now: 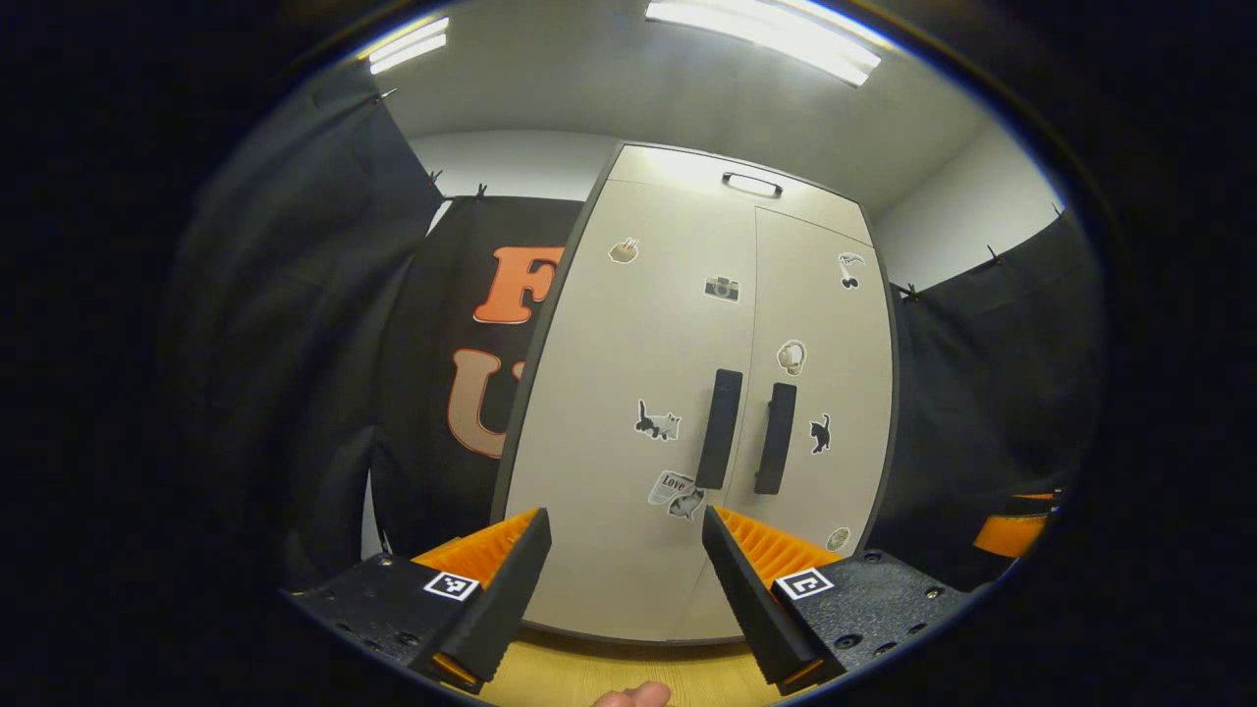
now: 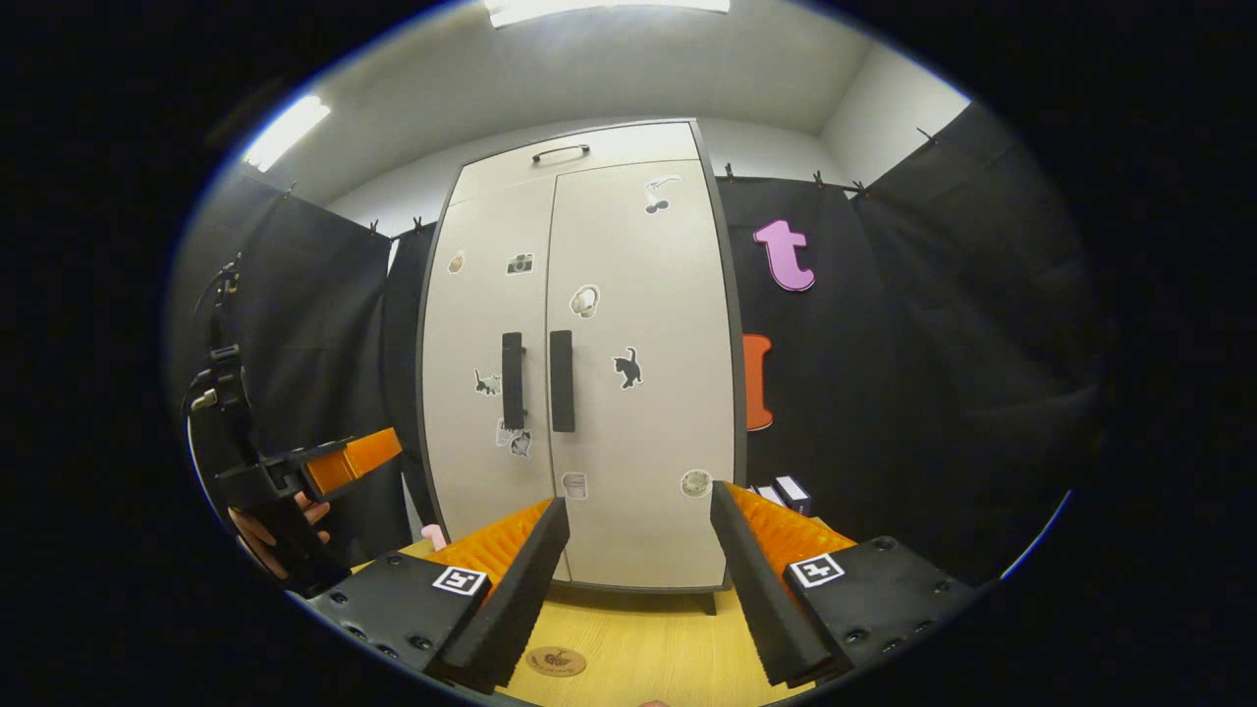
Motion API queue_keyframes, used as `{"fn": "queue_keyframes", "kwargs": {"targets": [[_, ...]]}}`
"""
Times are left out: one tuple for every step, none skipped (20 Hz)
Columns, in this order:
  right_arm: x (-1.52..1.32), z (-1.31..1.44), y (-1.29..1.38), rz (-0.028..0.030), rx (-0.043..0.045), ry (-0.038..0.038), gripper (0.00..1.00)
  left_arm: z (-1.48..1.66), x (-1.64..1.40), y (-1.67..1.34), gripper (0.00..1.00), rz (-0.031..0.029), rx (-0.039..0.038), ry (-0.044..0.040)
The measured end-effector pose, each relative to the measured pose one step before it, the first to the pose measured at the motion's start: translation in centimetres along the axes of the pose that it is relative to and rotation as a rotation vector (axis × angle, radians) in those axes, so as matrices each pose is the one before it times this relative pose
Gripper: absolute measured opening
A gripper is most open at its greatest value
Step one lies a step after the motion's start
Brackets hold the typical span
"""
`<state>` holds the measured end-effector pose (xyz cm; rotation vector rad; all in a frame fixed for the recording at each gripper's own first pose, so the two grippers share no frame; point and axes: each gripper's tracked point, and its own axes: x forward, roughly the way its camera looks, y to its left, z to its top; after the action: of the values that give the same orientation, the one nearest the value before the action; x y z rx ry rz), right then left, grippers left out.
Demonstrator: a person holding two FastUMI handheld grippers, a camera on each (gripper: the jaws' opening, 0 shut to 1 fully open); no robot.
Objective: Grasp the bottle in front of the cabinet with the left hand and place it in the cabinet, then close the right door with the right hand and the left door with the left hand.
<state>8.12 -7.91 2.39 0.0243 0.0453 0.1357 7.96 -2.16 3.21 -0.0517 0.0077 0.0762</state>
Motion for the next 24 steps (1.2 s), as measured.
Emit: {"fn": "queue_keyframes", "kwargs": {"targets": [[-0.135, -0.147, -0.048, -0.00456, -0.00076, 0.00523, 0.96, -0.015, -0.983, 0.638, 0.94, 0.0247, 0.00211, -0.01165], [-0.2, 0.023, -0.12, -0.00544, -0.00191, -0.0034, 0.96, -0.097, -0.904, 0.424, 0.95, 0.01725, 0.00457, -0.00543], [0.026, -0.002, -0.141, -0.00772, -0.00103, -0.00689, 0.96, -0.301, -0.947, 0.142, 0.94, 0.00669, 0.0063, 0.00275], [0.03, -0.05, 0.03, -0.00277, 0.00562, -0.00613, 0.96, -0.322, -0.824, 0.22, 0.94, 0.00794, 0.01015, 0.00621], [0.089, -0.141, 0.253, 0.00401, 0.01358, -0.00446, 0.96, -0.187, -0.946, 0.358, 0.94, 0.01326, 0.01351, 0.00713], [-0.134, -0.116, 0.414, 0.01014, 0.0166, -0.00204, 0.96, -0.044, -0.629, 0.318, 0.94, 0.01709, 0.01557, 0.00531], [-0.071, -0.182, 0.389, 0.01066, 0.01525, 0.00022, 0.96, -0.064, -0.811, 0.428, 0.94, 0.01774, 0.01155, -0.00146], [-0.108, -0.053, 0.256, 0.00698, 0.01007, -0.00282, 0.96, 0.201, -0.617, 0.057, 0.95, 0.00746, 0.00142, -0.00925], [-0.047, 0.04, 0.123, 0.00033, 0.0002, -0.00372, 0.96, 0.192, -0.598, -0.282, 0.94, -0.0033, -0.00614, -0.00597], [-0.106, -0.03, -0.164, -0.00205, -0.00811, -0.00193, 0.96, 0.098, -0.332, -0.432, 0.94, -0.0138, -0.00783, -0.0002], [0.018, -0.137, -0.067, 0.00326, -0.011, 0.00397, 0.96, -0.104, -0.34, -0.334, 0.94, -0.00665, -0.00936, 0.00514], [-0.264, -0.278, -0.005, 0.00489, -0.00628, 0.00653, 0.96, -0.051, -0.239, -0.06, 0.94, 0.00755, -0.01017, -0.00047], [-0.115, -0.208, 0.047, 0.00516, 0.00192, 0.0062, 0.96, 0.187, -0.025, 0.266, 0.94, 0.01078, -0.01335, -0.004], [-0.165, -0.136, 0.163, 0.00498, 0.00638, 0.00586, 0.96, 0.033, -0.012, -0.042, 0.94, 0.00123, -0.01386, -0.0029], [-0.037, -0.159, 0.053, 0.00134, 0.00756, 0.00527, 0.96, 0.065, -0.089, -0.021, 0.94, 0.00136, -0.0086, -0.00213], [-0.078, -0.103, 0.029, -0.00055, 0.00546, 0.00341, 0.96, 0.004, 0.059, 0.08, 0.94, 0.0046, 0.00058, -0.00232], [0.047, 0.012, -0.085, -0.00393, 0.0023, -0.00036, 0.96, 0.056, -0.07, 0.144, 0.94, 0.00276, 0.00639, -0.00302], [-0.036, -0.062, -0.123, -0.00357, 0.00029, 0.00084, 0.96, 0.144, -0.055, 0.053, 0.94, -0.00032, 0.00713, -0.00131], [0.022, -0.04, -0.138, -0.0041, -0.00118, -0.00026, 0.96, -0.004, -0.024, -0.069, 0.94, 0.00087, 0.00418, -0.00183], [-0.067, -0.023, -0.073, -0.00229, 0.0013, -0.00194, 0.96, 0.059, -0.028, 0.061, 0.94, 0.00203, -0.00027, -0.0025], [0.144, -0.075, 0.018, -0.00228, 0.00243, -0.00115, 0.96, 0.113, -0.028, 0.043, 0.94, 0.00206, -0.00472, -0.00379], [-0.04, -0.201, -0.042, -0.00082, 0.00212, 0.00528, 0.96, -0.021, 0.025, -0.089, 0.94, -0.00131, -0.0057, -0.00084], [0.045, -0.249, 0.004, -0.001, 0.00115, 0.00792, 0.96, -0.066, -0.066, -0.064, 0.94, -0.00196, -0.00146, 0.0014], [-0.228, -0.109, 0.024, 0.00109, 0.00041, 0.00568, 0.96, 0.024, -0.001, 0.02, 0.94, 0.00029, 0.00256, 0.0009]]}}
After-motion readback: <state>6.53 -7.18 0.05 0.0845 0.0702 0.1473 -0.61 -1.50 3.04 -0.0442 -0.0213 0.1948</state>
